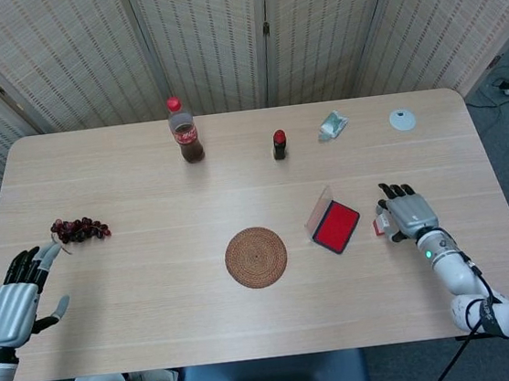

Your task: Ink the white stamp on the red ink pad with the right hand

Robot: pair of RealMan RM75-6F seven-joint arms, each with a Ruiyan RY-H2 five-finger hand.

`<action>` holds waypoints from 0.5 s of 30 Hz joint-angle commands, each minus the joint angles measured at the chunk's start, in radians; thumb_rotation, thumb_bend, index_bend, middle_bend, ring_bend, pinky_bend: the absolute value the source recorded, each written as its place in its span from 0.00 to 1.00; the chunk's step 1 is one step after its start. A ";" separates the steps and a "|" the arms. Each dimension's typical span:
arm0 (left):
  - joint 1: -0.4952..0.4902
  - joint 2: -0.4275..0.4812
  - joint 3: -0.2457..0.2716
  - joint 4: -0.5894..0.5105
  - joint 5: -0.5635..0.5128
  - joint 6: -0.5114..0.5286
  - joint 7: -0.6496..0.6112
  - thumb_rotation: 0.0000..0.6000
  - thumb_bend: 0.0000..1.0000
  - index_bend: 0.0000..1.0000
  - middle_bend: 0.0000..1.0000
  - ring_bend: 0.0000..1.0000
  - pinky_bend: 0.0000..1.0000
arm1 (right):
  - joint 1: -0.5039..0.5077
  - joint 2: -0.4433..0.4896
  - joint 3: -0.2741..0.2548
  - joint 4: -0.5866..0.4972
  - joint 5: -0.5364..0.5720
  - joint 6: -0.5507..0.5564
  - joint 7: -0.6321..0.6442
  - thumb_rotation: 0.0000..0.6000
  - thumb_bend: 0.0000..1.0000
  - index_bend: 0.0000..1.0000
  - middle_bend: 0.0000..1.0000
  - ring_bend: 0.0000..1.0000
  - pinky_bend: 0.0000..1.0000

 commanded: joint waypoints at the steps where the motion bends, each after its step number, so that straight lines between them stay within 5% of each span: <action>1: 0.000 0.000 0.000 -0.001 0.001 0.000 0.001 1.00 0.36 0.00 0.00 0.00 0.00 | -0.005 -0.004 0.002 0.003 -0.009 0.008 0.002 1.00 0.44 0.34 0.01 0.00 0.00; 15: 0.003 0.000 0.000 -0.003 -0.001 0.006 0.006 1.00 0.36 0.00 0.00 0.00 0.00 | -0.017 -0.017 0.010 0.009 -0.045 0.038 -0.002 1.00 0.48 0.37 0.03 0.00 0.10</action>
